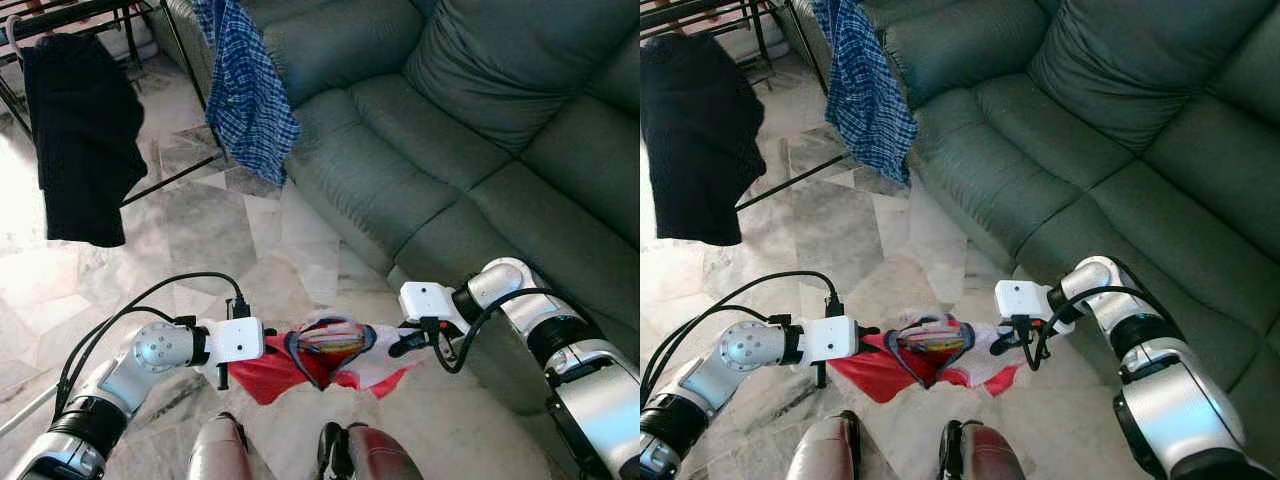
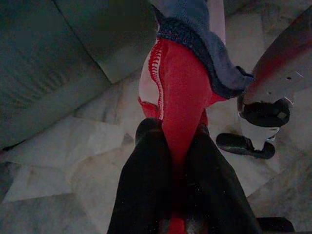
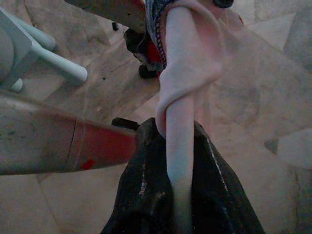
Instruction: Hang hanger
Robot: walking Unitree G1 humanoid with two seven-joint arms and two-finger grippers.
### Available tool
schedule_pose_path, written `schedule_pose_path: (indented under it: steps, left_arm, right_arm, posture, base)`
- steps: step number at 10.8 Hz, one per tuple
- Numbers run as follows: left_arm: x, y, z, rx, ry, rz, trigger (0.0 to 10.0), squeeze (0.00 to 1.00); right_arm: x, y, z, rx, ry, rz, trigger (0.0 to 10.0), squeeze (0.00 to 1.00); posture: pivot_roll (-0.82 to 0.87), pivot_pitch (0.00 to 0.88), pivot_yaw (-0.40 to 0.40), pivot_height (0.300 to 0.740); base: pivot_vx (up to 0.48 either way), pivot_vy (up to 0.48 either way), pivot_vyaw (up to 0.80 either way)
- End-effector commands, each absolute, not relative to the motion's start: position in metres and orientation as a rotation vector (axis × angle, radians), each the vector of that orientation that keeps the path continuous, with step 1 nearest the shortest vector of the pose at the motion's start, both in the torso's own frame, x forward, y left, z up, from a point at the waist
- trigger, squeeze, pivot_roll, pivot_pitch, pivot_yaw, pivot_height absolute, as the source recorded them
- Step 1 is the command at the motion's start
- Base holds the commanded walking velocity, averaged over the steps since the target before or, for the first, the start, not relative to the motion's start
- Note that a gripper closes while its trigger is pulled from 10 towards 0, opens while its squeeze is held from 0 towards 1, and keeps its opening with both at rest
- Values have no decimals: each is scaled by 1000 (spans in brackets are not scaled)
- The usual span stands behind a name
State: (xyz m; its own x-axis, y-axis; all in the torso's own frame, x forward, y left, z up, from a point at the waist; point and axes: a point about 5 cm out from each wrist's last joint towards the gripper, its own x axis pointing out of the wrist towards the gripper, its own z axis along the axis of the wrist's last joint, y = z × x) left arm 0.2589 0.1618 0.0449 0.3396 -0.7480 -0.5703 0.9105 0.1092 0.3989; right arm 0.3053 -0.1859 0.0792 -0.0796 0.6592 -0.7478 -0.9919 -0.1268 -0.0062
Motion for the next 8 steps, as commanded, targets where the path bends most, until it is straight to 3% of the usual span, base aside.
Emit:
schedule_pose_path:
  steps: [1, 3, 4, 5, 6, 8]
  left_arm:
    - [257, 156, 46, 790, 234, -1264, 0, 0]
    - [258, 157, 44, 795, 237, -1252, 0, 0]
    - [266, 160, 42, 812, 238, -1167, 7333, 0]
    - [270, 166, 39, 843, 246, -1099, 5725, 47]
    - [272, 168, 37, 836, 264, -1066, 10000, 1000]
    - [277, 168, 33, 854, 257, -971, 10000, 1000]
  right_arm:
    - [307, -187, 82, -719, 614, 1577, 0, 0]
    - [307, -186, 82, -713, 598, 1572, 0, 0]
    - [307, -187, 82, -700, 584, 1550, 0, 0]
    - [304, -193, 75, -720, 634, 1530, 0, 0]
    - [302, -197, 71, -740, 654, 1517, 0, 0]
    - [302, -204, 62, -825, 648, 1387, 0, 0]
  posture:
    - [52, 150, -91, 740]
    - [48, 153, -91, 740]
    - [48, 153, -91, 740]
    - [45, 158, -92, 740]
    - [45, 158, -92, 740]
    - [48, 156, -92, 740]
  base:
    - [0, 0, 0]
    - [0, 0, 0]
    - [0, 0, 0]
    - [0, 0, 0]
    - [0, 0, 0]
    - [0, 0, 0]
